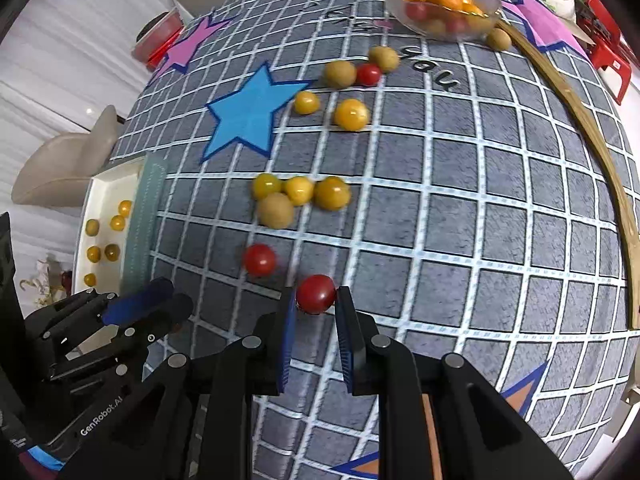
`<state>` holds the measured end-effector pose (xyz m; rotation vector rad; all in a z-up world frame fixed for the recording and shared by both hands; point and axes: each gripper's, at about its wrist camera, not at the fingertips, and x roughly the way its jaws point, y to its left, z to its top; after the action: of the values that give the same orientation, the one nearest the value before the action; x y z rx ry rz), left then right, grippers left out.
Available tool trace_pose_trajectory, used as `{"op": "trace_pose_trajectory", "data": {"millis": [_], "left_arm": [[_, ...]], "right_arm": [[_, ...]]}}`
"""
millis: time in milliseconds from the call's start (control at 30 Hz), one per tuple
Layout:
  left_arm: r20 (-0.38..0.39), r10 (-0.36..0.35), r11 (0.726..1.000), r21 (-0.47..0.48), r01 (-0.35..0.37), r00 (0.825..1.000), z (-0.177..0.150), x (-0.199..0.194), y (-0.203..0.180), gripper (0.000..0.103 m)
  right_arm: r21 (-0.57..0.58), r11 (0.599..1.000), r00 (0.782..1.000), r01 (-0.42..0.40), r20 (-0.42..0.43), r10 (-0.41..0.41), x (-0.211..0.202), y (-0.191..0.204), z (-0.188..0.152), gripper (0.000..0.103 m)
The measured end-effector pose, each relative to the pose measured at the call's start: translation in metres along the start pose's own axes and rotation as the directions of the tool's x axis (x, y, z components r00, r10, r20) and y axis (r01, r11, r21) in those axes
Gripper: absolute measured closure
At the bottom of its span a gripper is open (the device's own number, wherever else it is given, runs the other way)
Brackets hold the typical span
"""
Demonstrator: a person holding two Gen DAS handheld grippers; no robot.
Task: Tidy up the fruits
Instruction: 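Grasp a red cherry tomato with the left tool while the right tool grasps another, then carry both held red tomatoes over the white tray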
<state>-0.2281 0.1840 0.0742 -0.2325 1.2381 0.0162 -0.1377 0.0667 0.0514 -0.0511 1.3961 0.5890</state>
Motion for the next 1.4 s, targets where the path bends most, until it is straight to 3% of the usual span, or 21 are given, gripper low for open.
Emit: {"op": "trace_pose_trajectory", "data": {"millis": [433,833,1033,1400], "left_arm": [[0.036,0.101,0.981,-0.171,-0.093,0.994,-0.027,-0.031,0.081,0.079],[0.002,0.228,0.923,-0.318,-0.215,0.974,-0.057,-0.029,0.164,0.079],[-0.024,0.256,0.904,-0.347,-0.248,0.966,-0.063,-0.019,0.182,0.079],[-0.023,0.263,0.907,-0.336,-0.255,0.965,-0.066,-0.015,0.189,0.079]], "right_arm": [[-0.138,0.989,0.998,-0.055,-0.023,0.052,0.009,0.082,0.016,0.081],[-0.275,0.953,0.991,-0.128,-0.082,0.11,0.044,0.18,0.032,0.081],[-0.333,0.936,0.991,-0.113,-0.103,0.083,0.072,0.215,0.039,0.081],[-0.346,0.937,0.99,-0.049,-0.139,0.0,0.109,0.222,0.04,0.081]]}}
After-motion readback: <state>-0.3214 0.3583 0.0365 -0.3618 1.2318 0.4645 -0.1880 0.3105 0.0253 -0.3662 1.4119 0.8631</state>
